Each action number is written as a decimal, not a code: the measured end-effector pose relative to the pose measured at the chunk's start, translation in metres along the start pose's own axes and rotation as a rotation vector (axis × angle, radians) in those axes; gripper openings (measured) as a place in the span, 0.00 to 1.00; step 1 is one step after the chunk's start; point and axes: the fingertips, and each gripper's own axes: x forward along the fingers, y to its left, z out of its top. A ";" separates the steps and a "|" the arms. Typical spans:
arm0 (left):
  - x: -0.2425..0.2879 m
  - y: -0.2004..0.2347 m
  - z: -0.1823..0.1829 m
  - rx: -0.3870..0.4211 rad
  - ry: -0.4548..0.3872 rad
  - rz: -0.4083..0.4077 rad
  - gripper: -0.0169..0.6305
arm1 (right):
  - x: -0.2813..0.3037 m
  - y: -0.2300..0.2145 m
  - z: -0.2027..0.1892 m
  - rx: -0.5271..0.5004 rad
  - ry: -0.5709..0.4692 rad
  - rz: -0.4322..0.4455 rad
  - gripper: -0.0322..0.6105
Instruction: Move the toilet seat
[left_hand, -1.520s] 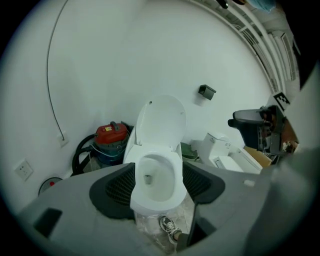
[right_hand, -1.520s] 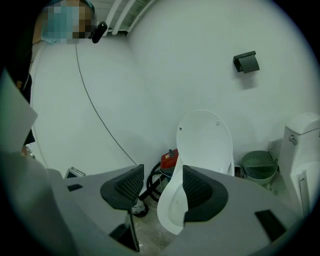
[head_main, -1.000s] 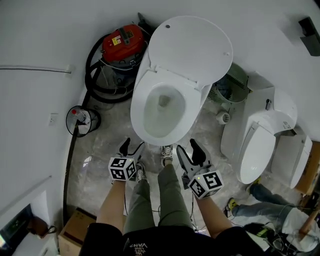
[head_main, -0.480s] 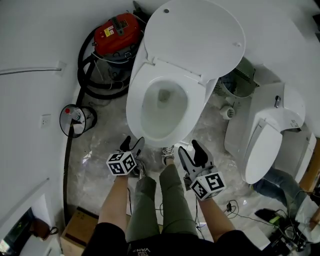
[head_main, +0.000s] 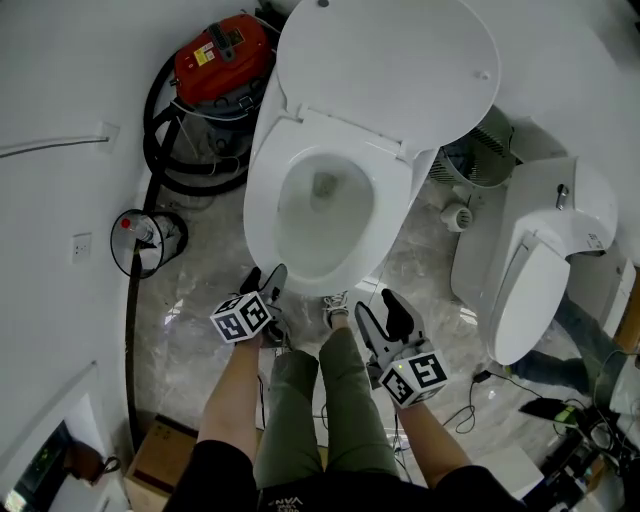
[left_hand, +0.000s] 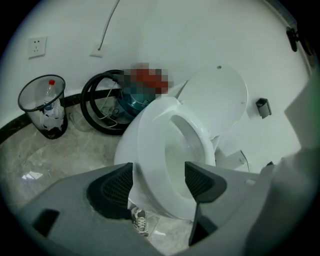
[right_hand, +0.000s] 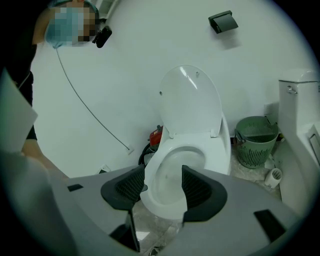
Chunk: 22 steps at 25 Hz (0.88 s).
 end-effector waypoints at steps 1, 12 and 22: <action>0.002 -0.001 0.001 -0.007 -0.003 0.000 0.53 | -0.001 -0.002 -0.002 0.005 0.002 -0.005 0.39; 0.000 -0.002 0.008 -0.125 -0.070 0.034 0.46 | -0.008 -0.001 -0.016 0.040 0.023 0.000 0.39; -0.032 -0.027 0.025 -0.144 -0.108 -0.029 0.45 | -0.022 0.004 -0.012 0.056 0.035 -0.013 0.39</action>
